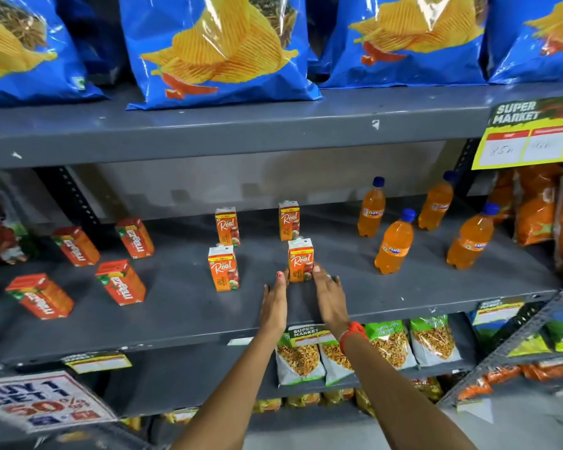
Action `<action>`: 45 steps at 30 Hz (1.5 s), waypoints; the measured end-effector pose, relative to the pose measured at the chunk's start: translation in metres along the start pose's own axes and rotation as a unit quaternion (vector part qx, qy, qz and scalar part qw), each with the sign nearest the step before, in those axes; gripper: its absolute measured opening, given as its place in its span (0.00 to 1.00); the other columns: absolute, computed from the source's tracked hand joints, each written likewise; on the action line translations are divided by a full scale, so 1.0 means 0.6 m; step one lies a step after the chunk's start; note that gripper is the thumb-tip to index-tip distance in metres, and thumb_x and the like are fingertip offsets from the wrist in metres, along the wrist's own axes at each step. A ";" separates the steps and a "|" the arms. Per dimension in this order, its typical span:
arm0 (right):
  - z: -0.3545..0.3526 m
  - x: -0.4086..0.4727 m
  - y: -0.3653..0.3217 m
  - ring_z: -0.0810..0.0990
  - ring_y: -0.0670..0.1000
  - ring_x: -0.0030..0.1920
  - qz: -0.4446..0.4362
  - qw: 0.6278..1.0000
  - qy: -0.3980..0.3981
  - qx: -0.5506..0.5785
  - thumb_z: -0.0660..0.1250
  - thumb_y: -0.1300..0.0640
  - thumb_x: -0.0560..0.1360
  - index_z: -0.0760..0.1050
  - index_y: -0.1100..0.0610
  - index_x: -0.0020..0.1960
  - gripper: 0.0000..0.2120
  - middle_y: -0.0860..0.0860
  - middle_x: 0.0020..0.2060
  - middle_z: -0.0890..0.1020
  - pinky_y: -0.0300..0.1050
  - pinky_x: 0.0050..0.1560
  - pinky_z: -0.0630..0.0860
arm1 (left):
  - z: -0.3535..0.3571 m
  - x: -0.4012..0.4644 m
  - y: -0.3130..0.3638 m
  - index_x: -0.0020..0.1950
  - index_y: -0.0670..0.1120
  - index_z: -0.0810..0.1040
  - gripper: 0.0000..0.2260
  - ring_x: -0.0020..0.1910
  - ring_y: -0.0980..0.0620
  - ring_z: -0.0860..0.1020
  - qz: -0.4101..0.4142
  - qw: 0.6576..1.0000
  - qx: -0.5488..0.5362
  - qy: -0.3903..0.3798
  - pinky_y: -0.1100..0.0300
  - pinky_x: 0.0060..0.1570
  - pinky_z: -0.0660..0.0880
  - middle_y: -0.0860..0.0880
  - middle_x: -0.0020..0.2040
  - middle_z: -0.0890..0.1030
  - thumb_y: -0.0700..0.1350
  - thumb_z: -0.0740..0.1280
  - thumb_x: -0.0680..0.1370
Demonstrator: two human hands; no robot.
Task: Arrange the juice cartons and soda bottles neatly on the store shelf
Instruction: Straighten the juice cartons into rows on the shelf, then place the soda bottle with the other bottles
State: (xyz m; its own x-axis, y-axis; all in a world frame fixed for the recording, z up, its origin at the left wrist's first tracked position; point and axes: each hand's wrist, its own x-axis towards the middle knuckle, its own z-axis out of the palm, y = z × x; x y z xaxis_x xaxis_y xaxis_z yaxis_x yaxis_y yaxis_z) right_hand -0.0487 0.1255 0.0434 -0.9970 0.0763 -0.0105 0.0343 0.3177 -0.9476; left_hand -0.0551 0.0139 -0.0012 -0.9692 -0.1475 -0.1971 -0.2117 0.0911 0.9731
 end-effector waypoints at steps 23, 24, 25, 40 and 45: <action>-0.096 -0.021 0.050 0.73 0.51 0.65 -0.024 0.972 0.136 0.193 0.57 0.53 0.80 0.70 0.52 0.66 0.15 0.53 0.64 0.76 0.45 0.64 0.68 | 0.034 -0.066 0.023 0.59 0.46 0.75 0.18 0.55 0.60 0.73 0.208 0.956 -0.024 0.207 0.65 0.58 0.68 0.49 0.55 0.75 0.53 0.53 0.77; -0.120 -0.021 0.055 0.75 0.52 0.62 -0.036 0.958 0.194 0.207 0.57 0.55 0.80 0.71 0.52 0.63 0.13 0.54 0.61 0.77 0.47 0.62 0.70 | 0.050 -0.070 0.025 0.55 0.47 0.76 0.18 0.50 0.64 0.73 0.242 0.947 -0.012 0.210 0.70 0.53 0.67 0.51 0.50 0.74 0.54 0.53 0.76; -0.141 -0.013 0.061 0.76 0.52 0.59 -0.044 0.946 0.238 0.217 0.57 0.58 0.80 0.71 0.53 0.61 0.11 0.55 0.59 0.78 0.48 0.61 0.71 | 0.068 -0.069 0.029 0.53 0.48 0.76 0.16 0.48 0.65 0.73 0.265 0.944 -0.009 0.197 0.73 0.49 0.67 0.52 0.48 0.73 0.53 0.53 0.75; -0.244 0.092 0.095 0.73 0.45 0.57 -0.018 0.975 0.120 0.186 0.51 0.52 0.81 0.66 0.52 0.67 0.16 0.48 0.58 0.75 0.28 0.48 0.69 | 0.318 0.012 0.140 0.71 0.44 0.62 0.26 0.69 0.49 0.66 0.021 0.973 -0.175 -0.150 0.59 0.65 0.62 0.47 0.70 0.67 0.53 0.37 0.80; -0.258 0.102 0.103 0.75 0.46 0.58 0.005 0.976 0.095 0.194 0.48 0.46 0.81 0.67 0.53 0.67 0.21 0.51 0.60 0.77 0.36 0.55 0.71 | 0.329 -0.015 0.134 0.72 0.45 0.60 0.26 0.67 0.53 0.66 0.010 0.975 -0.177 -0.131 0.60 0.64 0.61 0.45 0.72 0.66 0.54 0.38 0.80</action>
State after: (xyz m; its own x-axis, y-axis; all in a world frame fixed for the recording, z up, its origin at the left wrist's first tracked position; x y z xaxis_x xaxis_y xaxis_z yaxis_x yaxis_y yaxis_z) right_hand -0.0966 0.2962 0.0336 -0.9648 0.2631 0.0045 -0.0219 -0.0630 -0.9978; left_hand -0.0881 0.2168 0.0555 -0.9814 0.1116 -0.1564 -0.1807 -0.2605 0.9484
